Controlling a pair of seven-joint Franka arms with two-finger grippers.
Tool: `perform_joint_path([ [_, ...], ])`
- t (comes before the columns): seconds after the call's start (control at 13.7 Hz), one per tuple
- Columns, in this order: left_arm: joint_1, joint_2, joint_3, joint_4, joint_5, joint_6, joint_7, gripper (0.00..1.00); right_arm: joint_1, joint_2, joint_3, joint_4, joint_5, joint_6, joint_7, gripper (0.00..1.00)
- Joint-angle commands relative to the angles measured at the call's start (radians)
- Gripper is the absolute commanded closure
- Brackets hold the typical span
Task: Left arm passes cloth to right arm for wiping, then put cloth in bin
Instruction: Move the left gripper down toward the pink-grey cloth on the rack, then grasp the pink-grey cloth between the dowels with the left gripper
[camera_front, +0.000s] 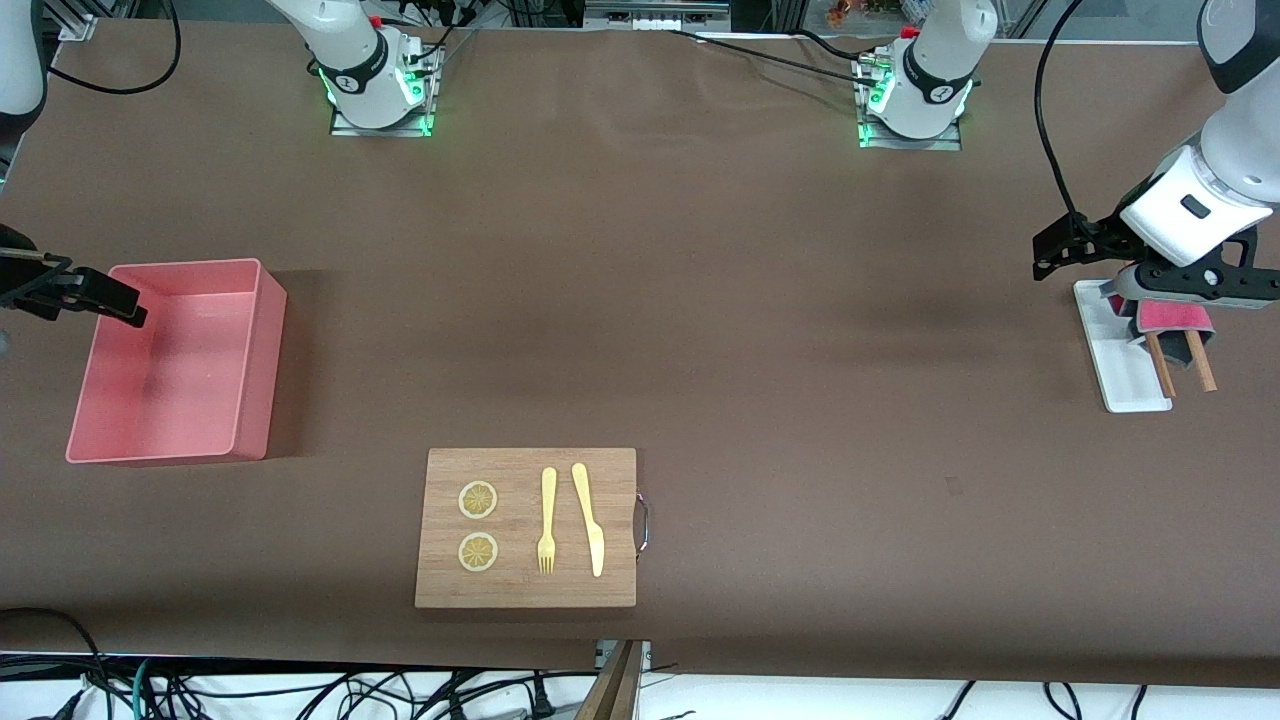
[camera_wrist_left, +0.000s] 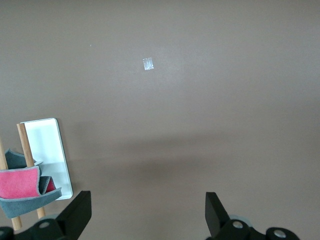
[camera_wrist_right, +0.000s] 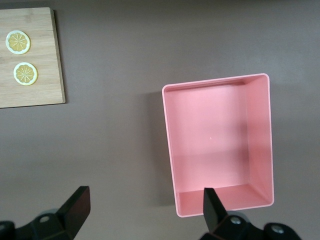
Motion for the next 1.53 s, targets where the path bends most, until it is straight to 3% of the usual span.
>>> perform_joint_path([
  [0.0, 0.003, 0.024, -0.010, 0.040, 0.013, -0.024, 0.013, 0.00, -0.001, -0.009, -0.003, -0.009, 0.002, 0.007, -0.009, 0.00],
  [0.58, 0.003, 0.034, -0.010, 0.042, 0.013, -0.080, 0.010, 0.00, -0.001, -0.009, -0.003, -0.009, 0.002, 0.007, -0.009, 0.00],
  [0.8, 0.005, 0.148, -0.007, 0.132, 0.042, -0.097, 0.011, 0.00, -0.004, -0.009, -0.003, -0.009, 0.002, 0.007, -0.009, 0.00],
  [0.95, 0.006, 0.156, -0.001, 0.135, 0.071, -0.105, 0.010, 0.00, -0.004, -0.009, -0.003, -0.009, 0.002, 0.007, -0.009, 0.00],
  [1.09, 0.015, 0.175, -0.001, 0.126, 0.221, -0.105, 0.016, 0.00, -0.004, -0.009, -0.003, -0.009, 0.002, 0.007, -0.009, 0.00],
  [1.31, 0.032, 0.248, 0.004, 0.117, 0.356, -0.143, 0.005, 0.00, -0.004, -0.009, -0.004, -0.009, 0.002, 0.007, -0.009, 0.00],
  [1.46, 0.055, 0.320, 0.002, 0.120, 0.555, -0.154, 0.010, 0.00, -0.004, -0.009, -0.004, -0.009, 0.004, 0.007, -0.009, 0.00],
])
